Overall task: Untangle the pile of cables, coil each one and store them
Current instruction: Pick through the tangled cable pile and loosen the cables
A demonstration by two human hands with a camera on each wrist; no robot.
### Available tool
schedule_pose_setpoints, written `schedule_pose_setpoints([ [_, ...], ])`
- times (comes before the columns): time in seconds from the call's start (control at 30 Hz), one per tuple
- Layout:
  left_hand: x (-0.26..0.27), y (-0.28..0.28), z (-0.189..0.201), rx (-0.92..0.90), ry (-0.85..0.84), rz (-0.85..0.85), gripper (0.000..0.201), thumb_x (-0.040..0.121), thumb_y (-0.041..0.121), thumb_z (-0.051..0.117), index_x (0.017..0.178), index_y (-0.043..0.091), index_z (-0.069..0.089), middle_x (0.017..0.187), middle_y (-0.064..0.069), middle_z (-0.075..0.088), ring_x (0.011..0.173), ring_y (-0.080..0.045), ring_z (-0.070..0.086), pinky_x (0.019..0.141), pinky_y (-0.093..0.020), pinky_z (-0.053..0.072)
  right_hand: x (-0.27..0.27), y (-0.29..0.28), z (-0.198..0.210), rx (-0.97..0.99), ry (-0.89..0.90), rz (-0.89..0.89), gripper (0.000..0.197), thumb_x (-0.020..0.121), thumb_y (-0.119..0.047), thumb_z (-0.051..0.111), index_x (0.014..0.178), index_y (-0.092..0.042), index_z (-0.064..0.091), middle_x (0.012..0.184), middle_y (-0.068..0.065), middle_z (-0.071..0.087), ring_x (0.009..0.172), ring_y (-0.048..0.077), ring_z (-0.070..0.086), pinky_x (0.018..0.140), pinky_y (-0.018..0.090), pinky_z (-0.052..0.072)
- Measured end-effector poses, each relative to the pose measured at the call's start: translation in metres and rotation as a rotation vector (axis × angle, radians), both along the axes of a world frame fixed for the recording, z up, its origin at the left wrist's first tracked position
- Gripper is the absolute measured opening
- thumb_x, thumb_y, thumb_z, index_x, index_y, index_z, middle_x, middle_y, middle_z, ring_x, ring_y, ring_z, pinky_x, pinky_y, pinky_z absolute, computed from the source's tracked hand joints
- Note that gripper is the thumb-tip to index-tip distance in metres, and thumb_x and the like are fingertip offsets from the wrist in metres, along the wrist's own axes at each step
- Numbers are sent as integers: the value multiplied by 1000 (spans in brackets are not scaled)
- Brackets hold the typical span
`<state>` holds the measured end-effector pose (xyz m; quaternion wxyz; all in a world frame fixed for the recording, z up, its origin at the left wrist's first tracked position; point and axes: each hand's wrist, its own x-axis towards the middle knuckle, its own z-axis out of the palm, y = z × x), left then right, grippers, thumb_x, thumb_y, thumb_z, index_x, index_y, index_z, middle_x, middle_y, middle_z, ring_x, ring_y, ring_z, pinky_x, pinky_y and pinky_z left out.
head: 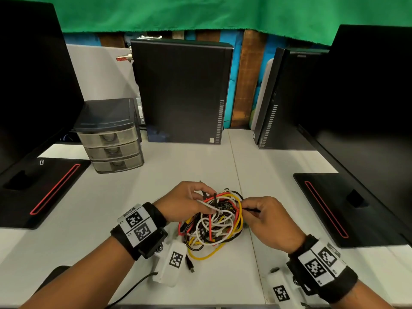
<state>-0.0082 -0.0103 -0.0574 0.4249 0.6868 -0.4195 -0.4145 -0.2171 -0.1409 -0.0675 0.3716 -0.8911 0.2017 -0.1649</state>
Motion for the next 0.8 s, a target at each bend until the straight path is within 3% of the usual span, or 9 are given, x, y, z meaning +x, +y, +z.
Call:
schedule_pose_setpoints([
  [0.07,0,0,2,0,14,1,33,81,9,81,109,20,70,97,-13,76,88,-27,74,76,-31,58,0,-2,-1,42,5,18,24,98,-11,58,96,-25,77,83,-9,75,77,14,71,76,39,59],
  [0.2,5,2,2,56,-36,-66,36,87,16,76,119,27,64,108,-6,73,97,-23,73,92,-42,58,-4,-13,5,108,-1,-2,17,94,-7,65,98,-22,71,73,-3,70,69,3,64,75,14,47],
  [0.27,6,6,9,103,-58,-117,44,91,21,72,131,33,56,117,0,67,101,-18,71,92,-34,58,-8,-20,9,118,15,-1,16,92,-5,66,95,-20,71,74,0,69,68,1,61,74,13,46],
  [0.37,4,14,19,196,-116,-211,73,89,32,74,147,42,30,126,18,50,111,-2,60,87,-13,50,-11,-26,13,145,36,18,14,92,-6,68,93,-19,74,80,2,72,72,4,62,75,16,49],
  [0.5,-8,17,9,227,-411,-305,122,62,58,85,153,47,5,144,18,49,128,-6,51,110,-31,43,-9,-25,12,136,-9,-19,15,93,-6,68,92,-19,75,81,-4,74,76,3,66,76,12,48],
  [0.57,-10,13,4,200,-471,-239,110,61,53,86,149,44,21,135,14,58,118,-11,60,105,-35,48,-8,-23,12,111,-26,-39,16,94,-6,67,92,-19,75,83,-9,74,79,2,67,77,11,47],
  [0.67,-1,4,9,135,-121,-147,60,77,22,85,127,32,54,109,-4,74,87,-21,73,85,-43,60,-7,-22,14,80,-32,-34,17,94,-7,66,93,-20,76,87,-15,72,84,4,66,78,12,47],
  [0.73,8,2,14,148,78,-125,43,84,9,78,122,19,60,96,-13,74,63,-18,69,58,-32,59,-7,-19,16,88,-32,-17,17,95,-6,65,93,-19,75,86,-18,70,84,3,65,77,12,46],
  [0.8,14,3,15,154,222,-101,37,79,13,77,114,15,65,95,-14,72,63,-18,67,54,-28,55,-5,-16,20,110,-48,4,17,95,-4,64,92,-17,75,84,-18,70,81,2,64,75,11,45],
])
